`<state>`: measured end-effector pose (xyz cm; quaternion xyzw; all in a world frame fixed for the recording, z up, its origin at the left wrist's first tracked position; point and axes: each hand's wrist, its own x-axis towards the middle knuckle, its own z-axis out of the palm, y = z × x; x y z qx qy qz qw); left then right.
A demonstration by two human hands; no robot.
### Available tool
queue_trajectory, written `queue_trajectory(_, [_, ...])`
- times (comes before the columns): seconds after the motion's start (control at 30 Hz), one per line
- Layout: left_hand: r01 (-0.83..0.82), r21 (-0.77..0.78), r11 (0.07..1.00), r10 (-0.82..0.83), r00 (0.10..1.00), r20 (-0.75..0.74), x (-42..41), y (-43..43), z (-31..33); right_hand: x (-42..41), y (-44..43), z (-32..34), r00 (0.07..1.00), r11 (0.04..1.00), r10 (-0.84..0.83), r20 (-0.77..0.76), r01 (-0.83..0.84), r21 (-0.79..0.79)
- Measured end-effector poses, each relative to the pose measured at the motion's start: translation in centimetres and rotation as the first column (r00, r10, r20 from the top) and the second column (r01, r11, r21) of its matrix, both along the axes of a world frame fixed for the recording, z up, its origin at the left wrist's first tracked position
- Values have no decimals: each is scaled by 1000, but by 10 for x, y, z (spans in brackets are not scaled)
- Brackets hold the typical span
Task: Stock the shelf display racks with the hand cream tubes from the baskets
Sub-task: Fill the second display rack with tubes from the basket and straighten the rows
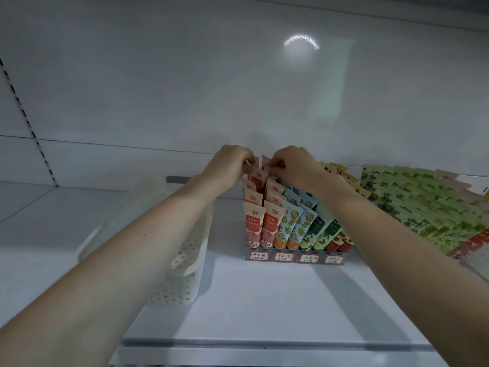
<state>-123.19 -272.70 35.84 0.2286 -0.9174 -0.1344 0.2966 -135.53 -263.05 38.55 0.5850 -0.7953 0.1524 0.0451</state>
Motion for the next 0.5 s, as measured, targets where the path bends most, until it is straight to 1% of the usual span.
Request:
queue_trajectory(0.13, [6,13,1000,-6,1000,2,4,2,2,2,1,0,1000,1000,1,16,0,-18])
queue_trajectory(0.23, [-21,25,999,21,1000,-16,12,3,6,3,6,4,999,997,10,49,-7,-73])
queue_trajectory(0.33, [-18,96,995,14,999,39,26,-2,7,5,16,6,997,989,32,77,-20,-143])
queue_trajectory(0.43, [5,168,986,-26,992,120,34,-3,5,8,25,4,992,992,62,110,-49,-114])
queue_trajectory(0.5, [13,183,983,-34,993,112,32,-1,4,10,28,1,988,994,81,133,-71,-81])
